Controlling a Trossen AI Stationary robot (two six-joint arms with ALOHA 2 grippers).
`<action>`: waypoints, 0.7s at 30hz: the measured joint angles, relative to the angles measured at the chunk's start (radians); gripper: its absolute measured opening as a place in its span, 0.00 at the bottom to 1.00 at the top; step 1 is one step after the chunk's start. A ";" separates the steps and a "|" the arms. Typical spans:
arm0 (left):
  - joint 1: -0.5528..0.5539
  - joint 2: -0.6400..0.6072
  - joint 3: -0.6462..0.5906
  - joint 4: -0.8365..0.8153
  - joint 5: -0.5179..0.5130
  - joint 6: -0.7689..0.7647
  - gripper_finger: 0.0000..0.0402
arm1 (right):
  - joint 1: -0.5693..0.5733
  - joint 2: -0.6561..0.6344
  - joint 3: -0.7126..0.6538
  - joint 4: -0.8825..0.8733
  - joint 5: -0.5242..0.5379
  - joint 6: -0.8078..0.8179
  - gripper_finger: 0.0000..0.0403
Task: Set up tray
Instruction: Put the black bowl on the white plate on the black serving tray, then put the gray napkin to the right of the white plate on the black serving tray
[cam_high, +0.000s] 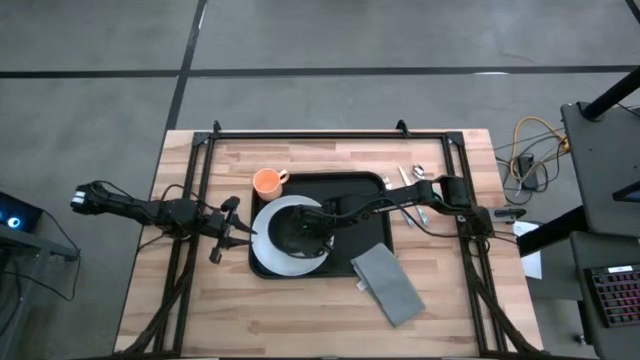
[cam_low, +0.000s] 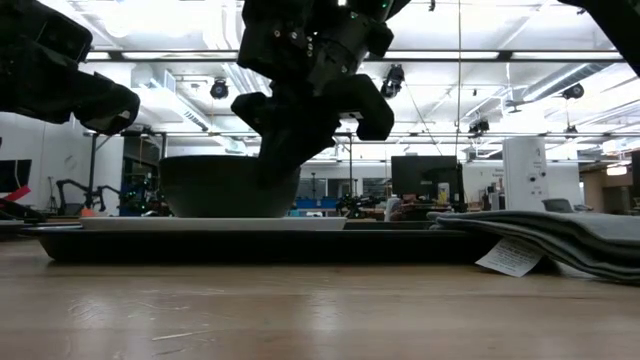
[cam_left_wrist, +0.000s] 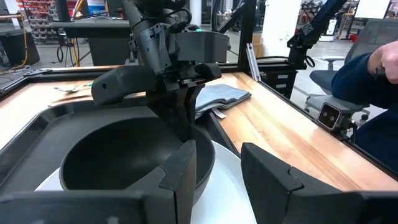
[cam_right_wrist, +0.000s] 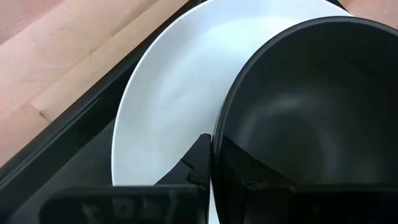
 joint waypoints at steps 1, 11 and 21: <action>0.000 0.000 0.000 0.000 0.000 0.000 0.27 | 0.000 0.000 0.000 0.001 0.000 0.000 0.02; 0.000 0.000 0.000 0.000 0.000 0.000 0.27 | 0.000 0.000 0.000 0.015 -0.002 0.016 0.06; 0.000 0.000 -0.001 0.000 0.000 0.000 0.27 | 0.000 -0.002 0.000 0.017 -0.002 0.067 0.28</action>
